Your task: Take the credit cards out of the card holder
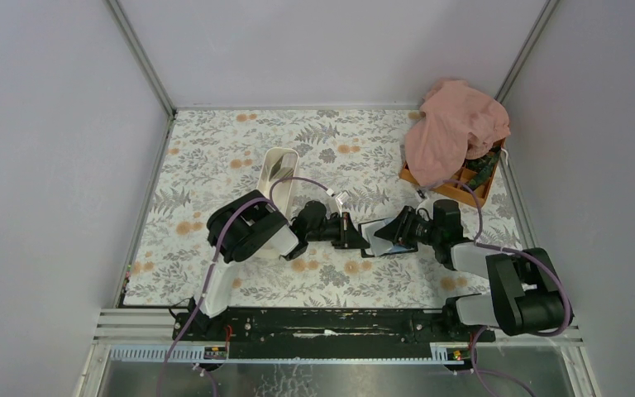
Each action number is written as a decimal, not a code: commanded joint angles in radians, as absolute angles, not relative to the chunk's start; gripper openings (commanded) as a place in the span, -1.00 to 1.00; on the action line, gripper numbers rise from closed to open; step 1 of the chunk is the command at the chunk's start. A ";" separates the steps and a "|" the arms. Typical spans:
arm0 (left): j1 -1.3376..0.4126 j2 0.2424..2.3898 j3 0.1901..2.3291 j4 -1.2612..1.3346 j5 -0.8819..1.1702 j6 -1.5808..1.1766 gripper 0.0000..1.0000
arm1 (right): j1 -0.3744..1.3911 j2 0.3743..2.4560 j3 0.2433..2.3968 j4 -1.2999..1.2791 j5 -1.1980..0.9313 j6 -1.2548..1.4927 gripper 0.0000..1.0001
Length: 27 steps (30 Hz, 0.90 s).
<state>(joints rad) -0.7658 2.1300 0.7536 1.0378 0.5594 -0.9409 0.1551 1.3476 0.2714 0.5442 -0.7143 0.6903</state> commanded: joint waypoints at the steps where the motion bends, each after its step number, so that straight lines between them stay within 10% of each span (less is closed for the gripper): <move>1: -0.756 2.197 0.730 0.953 0.525 -0.914 -0.96 | 0.135 1.287 0.292 0.489 -0.689 0.642 -0.24; 27: -0.740 2.217 0.698 1.014 0.534 -0.942 -0.96 | 0.051 1.202 0.224 0.556 -0.777 0.718 -0.61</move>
